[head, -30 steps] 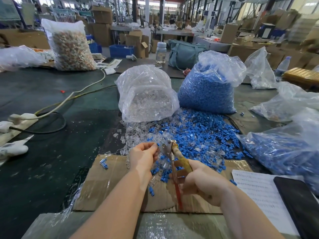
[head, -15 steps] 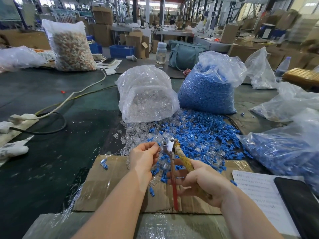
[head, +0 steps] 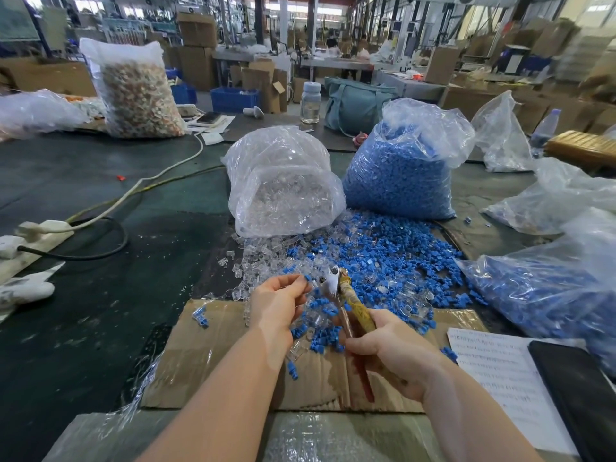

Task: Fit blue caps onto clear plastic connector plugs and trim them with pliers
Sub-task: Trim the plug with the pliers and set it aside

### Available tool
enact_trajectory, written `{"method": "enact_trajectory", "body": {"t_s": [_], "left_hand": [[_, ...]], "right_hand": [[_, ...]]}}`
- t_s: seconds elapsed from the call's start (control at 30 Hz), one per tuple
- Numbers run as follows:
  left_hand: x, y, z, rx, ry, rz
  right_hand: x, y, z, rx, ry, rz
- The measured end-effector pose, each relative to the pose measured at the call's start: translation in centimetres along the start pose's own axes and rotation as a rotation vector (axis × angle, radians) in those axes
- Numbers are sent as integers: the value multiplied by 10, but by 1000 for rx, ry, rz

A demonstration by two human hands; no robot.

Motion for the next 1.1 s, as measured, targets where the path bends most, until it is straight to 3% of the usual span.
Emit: {"method": "enact_trajectory", "body": {"t_s": [0.27, 0.53, 1.1], "left_hand": [[-2, 2, -2, 4, -2, 19], [-3, 6, -2, 12, -19, 63], [-5, 5, -6, 189, 72, 48]], "right_hand": [[-4, 6, 0, 60, 74, 192], [-5, 11, -1, -273, -14, 55], [-13, 13, 4, -418, -65, -8]]}}
Point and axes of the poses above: each hand's wrist, its own x-axis towards the middle knuckle, its own y-axis out of the palm, z = x × y, the point moved 5 cm from there along x, towards the middle knuckle, and after that the axes turned 8 degrees about y, right-handed, at the moved point
